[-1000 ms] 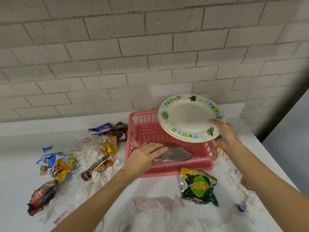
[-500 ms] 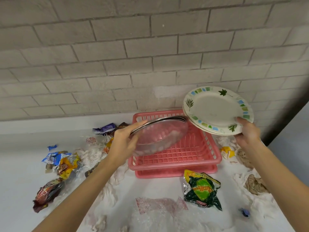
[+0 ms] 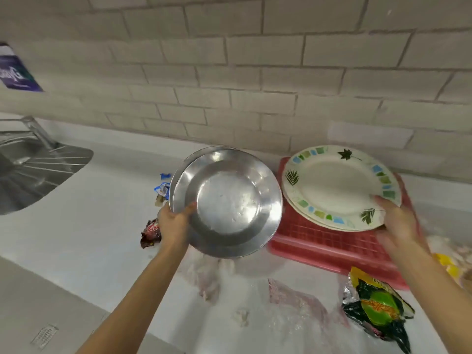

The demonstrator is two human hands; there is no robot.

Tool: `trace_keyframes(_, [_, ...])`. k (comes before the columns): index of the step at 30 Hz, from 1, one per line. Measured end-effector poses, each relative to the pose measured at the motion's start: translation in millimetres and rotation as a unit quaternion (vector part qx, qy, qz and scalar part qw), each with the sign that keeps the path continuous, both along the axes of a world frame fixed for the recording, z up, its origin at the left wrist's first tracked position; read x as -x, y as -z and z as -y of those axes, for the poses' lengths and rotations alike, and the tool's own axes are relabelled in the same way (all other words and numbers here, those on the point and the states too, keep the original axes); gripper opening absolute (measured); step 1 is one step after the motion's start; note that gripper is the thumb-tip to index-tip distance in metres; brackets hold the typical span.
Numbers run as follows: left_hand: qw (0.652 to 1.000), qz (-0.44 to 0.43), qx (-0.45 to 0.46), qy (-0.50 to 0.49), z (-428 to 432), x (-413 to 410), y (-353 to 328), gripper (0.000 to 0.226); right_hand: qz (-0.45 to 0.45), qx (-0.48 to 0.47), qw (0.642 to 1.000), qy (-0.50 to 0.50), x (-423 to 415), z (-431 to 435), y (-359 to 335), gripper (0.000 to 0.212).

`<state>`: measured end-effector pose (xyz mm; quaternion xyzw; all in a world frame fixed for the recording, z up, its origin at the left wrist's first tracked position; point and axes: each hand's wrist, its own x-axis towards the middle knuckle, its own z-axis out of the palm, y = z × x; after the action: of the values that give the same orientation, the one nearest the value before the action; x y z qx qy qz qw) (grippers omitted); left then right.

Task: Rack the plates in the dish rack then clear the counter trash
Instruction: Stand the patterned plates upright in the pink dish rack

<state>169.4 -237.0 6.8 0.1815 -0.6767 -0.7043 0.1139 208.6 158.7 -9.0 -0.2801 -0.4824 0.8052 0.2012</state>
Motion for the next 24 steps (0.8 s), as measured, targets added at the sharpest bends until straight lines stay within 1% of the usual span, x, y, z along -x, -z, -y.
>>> trace_keyframes(4, [0.992, 0.047, -0.078, -0.084, 54.1, -13.7, 20.0, 0.026, 0.023, 0.02, 0.999, -0.016, 20.4, 46.3, 4.6, 0.024])
trace_keyframes(6, [0.983, 0.061, -0.121, -0.127, 79.0, -19.8, 26.9, 0.026, 0.025, 0.018, 0.999, -0.03, 27.5, 66.4, 5.4, 0.032])
trace_keyframes(9, [0.966, 0.077, -0.151, -0.194, 120.7, -25.7, 35.4, 0.022, 0.023, 0.017, 0.998, -0.056, 35.4, 97.7, 4.4, 0.041])
trace_keyframes(12, [0.954, 0.079, -0.153, -0.247, 167.3, -27.2, 45.1, 0.021, 0.027, 0.006, 0.996, -0.084, 39.9, 131.8, 1.6, 0.039])
trace_keyframes(15, [0.943, 0.085, -0.137, -0.292, 212.2, -27.5, 55.2, 0.021, 0.031, -0.015, 0.992, -0.121, 42.3, 169.0, -2.9, 0.027])
trace_keyframes(17, [0.934, 0.087, -0.133, -0.319, 240.6, -25.2, 64.6, 0.024, 0.035, -0.04, 0.987, -0.149, 43.2, 194.1, -3.9, 0.026])
trace_keyframes(20, [0.924, 0.103, -0.127, -0.347, 272.7, -18.2, 79.0, 0.034, 0.032, -0.075, 0.979, -0.187, 43.7, 226.7, -0.8, 0.026])
trace_keyframes(24, [0.911, 0.127, -0.125, -0.373, 295.8, -8.3, 95.4, 0.038, 0.04, -0.09, 0.972, -0.215, 45.2, 262.0, 5.1, 0.024])
